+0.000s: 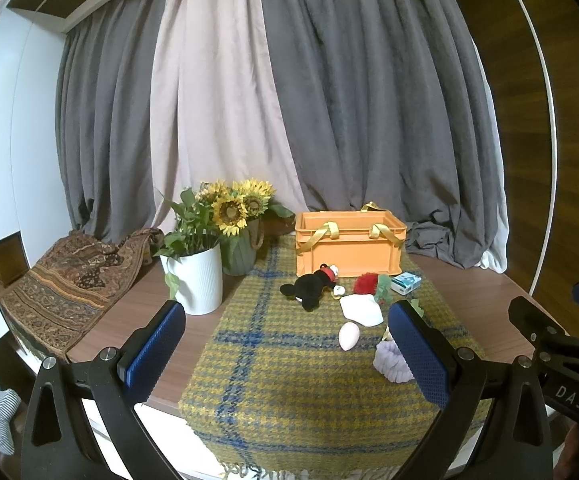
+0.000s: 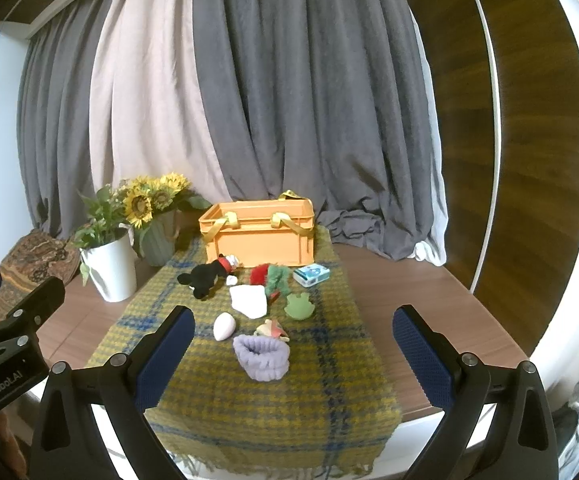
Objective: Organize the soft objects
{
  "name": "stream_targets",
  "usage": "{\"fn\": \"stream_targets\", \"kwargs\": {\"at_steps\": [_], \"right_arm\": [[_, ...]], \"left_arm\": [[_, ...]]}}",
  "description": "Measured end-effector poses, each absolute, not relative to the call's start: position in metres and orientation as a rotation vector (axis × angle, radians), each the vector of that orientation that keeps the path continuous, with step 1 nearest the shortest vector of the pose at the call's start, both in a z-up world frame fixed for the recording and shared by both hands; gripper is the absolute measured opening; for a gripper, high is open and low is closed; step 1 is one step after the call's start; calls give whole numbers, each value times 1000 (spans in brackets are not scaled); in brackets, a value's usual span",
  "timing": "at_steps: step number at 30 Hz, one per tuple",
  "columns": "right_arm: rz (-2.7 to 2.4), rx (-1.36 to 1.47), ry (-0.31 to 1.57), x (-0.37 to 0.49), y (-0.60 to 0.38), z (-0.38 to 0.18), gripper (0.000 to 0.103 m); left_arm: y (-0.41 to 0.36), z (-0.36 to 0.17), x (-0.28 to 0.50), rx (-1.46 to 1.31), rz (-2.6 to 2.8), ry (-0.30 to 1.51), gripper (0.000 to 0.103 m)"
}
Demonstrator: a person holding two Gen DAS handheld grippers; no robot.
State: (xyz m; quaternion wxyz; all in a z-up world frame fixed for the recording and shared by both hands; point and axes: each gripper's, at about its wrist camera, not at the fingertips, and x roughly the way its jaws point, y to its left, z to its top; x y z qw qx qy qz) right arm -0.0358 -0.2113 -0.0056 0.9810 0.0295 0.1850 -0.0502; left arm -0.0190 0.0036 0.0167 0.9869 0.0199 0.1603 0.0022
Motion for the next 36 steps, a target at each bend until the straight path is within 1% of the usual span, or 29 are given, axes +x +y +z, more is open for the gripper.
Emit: {"fn": "stream_targets", "kwargs": {"at_steps": [18,20,36], "right_arm": [[-110,56,364,-35,-220,-5,101],[-110,55,366,-35,-220,-5,101],[-112,55,365,-35,-220,-5,101]], "left_arm": [[-4,30,-9,48,-1,325,103],[-11,20,-15,51,-2,321,103],[-11,15,-16,50,-5,317,103]]}}
